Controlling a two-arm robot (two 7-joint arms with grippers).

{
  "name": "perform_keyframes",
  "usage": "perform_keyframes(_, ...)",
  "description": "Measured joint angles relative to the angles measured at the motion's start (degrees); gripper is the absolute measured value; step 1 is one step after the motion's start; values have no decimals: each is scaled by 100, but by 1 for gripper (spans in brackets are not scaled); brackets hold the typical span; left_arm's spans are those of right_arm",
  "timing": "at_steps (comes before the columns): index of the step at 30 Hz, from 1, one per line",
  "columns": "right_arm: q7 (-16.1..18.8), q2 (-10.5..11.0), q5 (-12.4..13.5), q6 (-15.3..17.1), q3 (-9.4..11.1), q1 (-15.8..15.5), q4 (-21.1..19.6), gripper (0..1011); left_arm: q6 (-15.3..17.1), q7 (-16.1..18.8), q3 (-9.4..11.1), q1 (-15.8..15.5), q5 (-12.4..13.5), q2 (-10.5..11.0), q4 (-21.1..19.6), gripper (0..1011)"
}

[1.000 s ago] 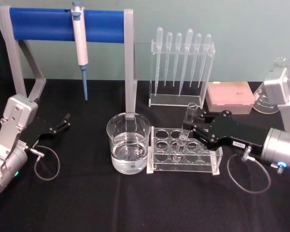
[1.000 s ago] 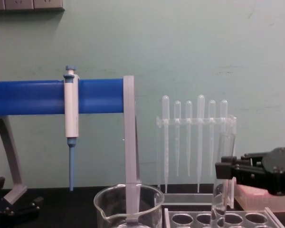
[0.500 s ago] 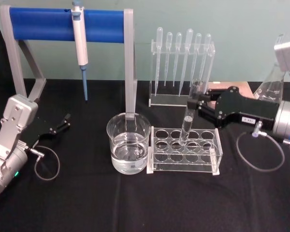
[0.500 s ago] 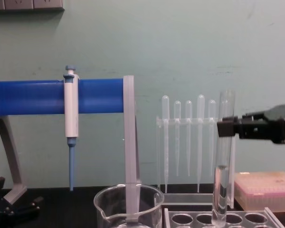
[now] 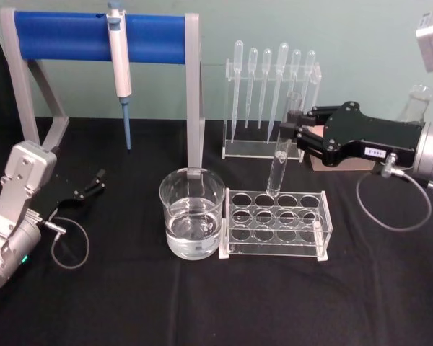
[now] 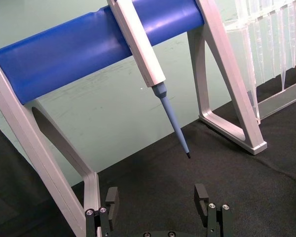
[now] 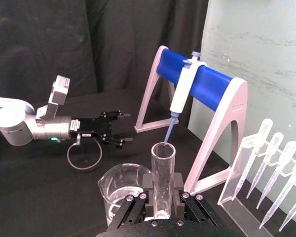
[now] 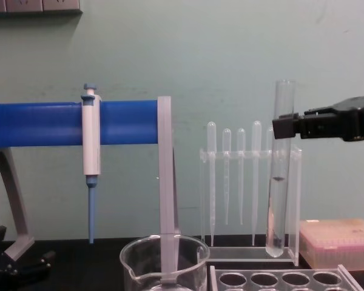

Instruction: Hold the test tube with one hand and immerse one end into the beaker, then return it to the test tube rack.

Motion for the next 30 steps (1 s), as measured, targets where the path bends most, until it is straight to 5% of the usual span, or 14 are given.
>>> perform_keyframes(11, -42, 39, 340, 67, 1, 103, 21, 221, 0, 0, 0, 0, 0, 0, 0, 1000)
perform_keyframes(30, -51, 35, 315, 67, 10, 107, 23, 221, 0, 0, 0, 0, 0, 0, 0, 1000)
